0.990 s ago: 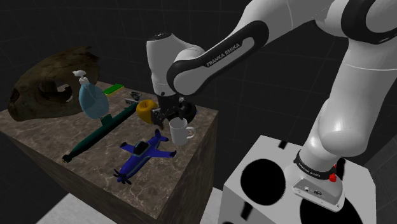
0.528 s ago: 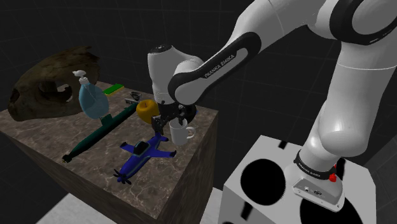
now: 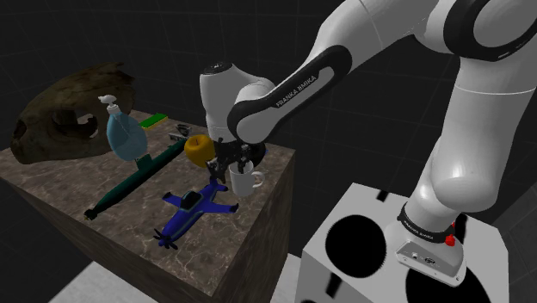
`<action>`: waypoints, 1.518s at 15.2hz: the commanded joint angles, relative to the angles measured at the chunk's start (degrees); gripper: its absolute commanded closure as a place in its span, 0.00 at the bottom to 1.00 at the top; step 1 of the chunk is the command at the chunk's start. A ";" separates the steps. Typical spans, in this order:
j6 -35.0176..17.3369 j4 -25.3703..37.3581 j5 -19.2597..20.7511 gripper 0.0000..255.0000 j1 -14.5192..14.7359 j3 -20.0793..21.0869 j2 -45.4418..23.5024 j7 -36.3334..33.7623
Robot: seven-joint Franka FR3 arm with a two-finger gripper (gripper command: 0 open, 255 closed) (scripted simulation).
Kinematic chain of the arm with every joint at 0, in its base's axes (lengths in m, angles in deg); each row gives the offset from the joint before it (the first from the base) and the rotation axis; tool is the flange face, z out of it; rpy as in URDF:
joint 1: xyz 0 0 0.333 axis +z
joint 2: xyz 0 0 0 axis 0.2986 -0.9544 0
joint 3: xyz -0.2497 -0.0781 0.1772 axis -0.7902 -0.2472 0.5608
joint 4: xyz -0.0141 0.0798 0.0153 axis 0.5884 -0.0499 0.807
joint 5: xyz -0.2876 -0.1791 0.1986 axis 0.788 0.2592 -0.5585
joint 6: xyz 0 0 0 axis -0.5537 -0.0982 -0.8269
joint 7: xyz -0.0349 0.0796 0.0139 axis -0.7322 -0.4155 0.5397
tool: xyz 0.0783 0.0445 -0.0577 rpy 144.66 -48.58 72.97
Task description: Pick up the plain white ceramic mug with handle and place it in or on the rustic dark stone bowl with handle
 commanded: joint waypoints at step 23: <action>9.74 5.49 -3.20 1.00 -0.50 0.54 4.84 2.55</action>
